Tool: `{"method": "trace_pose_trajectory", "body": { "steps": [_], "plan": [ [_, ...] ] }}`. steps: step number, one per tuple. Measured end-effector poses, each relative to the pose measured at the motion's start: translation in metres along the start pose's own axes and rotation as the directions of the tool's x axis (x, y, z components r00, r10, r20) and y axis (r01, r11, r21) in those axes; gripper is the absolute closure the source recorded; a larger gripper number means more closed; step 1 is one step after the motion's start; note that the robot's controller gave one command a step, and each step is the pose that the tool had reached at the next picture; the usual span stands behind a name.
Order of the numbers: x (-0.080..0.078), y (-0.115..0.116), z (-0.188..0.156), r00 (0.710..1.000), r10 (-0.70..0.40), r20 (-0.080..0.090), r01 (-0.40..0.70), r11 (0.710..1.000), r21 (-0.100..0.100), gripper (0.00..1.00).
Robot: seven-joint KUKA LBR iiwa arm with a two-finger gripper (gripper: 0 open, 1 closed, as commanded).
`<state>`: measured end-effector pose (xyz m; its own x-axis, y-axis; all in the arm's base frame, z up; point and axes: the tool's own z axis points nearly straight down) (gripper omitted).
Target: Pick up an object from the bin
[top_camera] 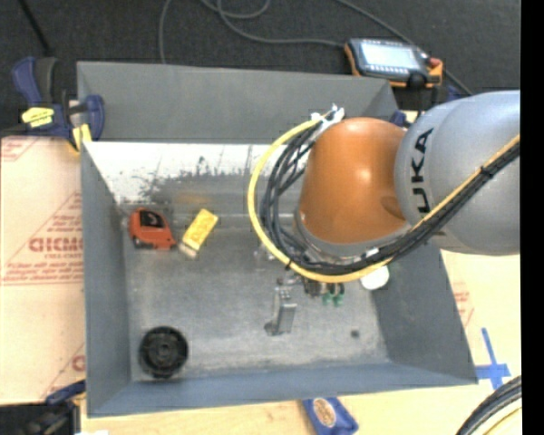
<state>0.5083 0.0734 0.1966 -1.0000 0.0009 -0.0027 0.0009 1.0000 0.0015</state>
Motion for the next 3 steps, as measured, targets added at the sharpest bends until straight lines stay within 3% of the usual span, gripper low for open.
{"method": "trace_pose_trajectory", "body": {
  "steps": [1, 2, 3],
  "plan": [
    [-0.014, 0.005, 0.033, 0.998, -0.059, 0.003, 0.059, 0.998, 0.001, 0.0],
    [-0.005, 0.005, 0.052, 1.0, 0.001, -0.003, -0.001, 1.0, 0.001, 0.0],
    [-0.012, 0.018, 0.068, 0.993, 0.118, 0.001, -0.118, 0.993, 0.0, 0.0]
  ]
}}
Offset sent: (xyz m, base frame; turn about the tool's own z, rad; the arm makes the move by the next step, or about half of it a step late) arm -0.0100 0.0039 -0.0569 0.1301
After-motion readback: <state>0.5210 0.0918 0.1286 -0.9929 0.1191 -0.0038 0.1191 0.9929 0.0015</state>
